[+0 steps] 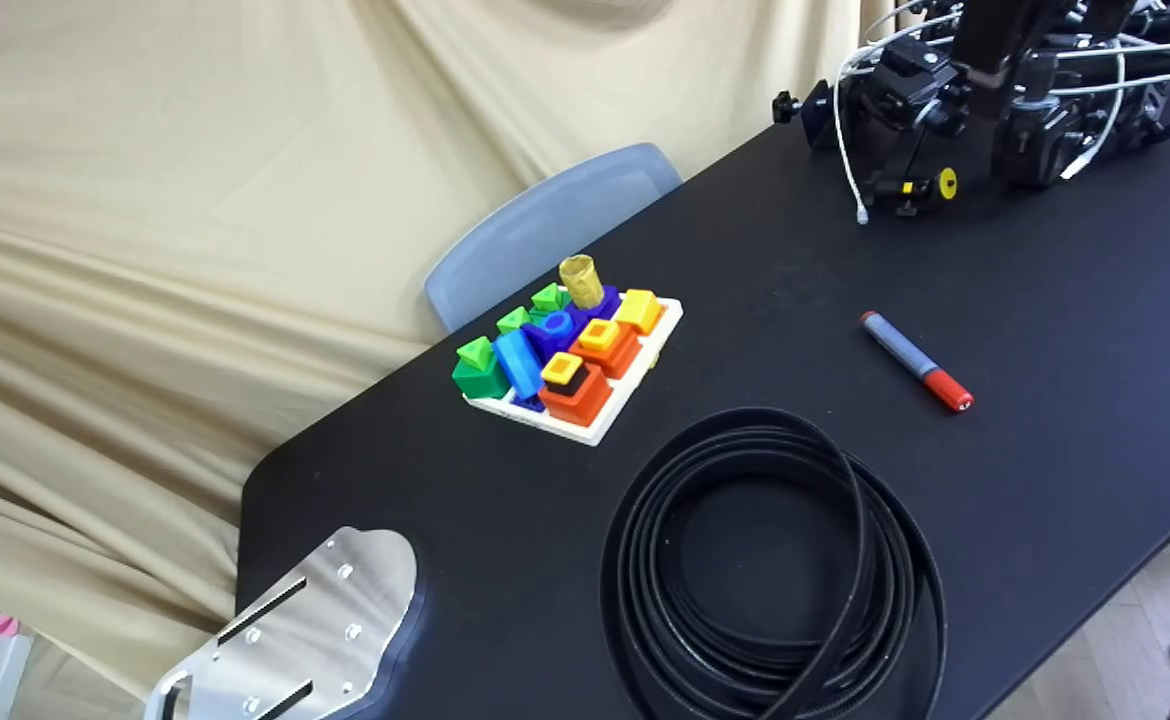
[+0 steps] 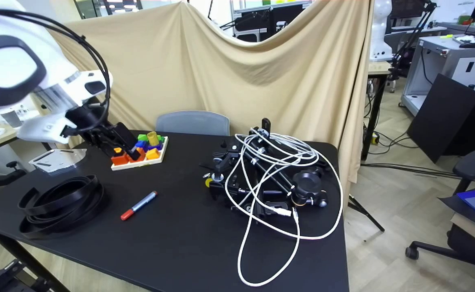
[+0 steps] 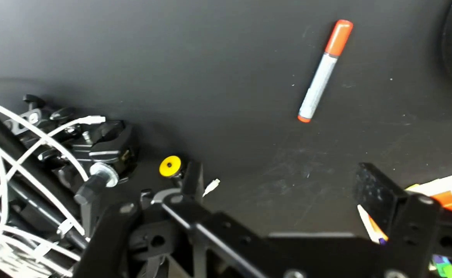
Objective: Move the red marker backwards
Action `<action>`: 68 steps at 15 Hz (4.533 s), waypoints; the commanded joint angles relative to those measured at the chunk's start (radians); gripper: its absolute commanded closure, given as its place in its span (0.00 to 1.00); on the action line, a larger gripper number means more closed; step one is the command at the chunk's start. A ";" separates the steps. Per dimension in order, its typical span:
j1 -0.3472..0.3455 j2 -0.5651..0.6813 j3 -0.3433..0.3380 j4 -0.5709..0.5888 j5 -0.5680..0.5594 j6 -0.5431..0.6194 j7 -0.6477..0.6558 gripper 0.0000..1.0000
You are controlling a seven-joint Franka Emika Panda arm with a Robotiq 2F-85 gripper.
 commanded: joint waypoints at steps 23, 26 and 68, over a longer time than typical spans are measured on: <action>0.134 0.572 -0.031 0.167 0.092 0.275 0.158 0.00; 0.167 0.635 -0.053 0.192 0.110 0.319 0.167 0.00; 0.084 0.818 -0.021 0.638 0.116 -0.005 -0.322 0.95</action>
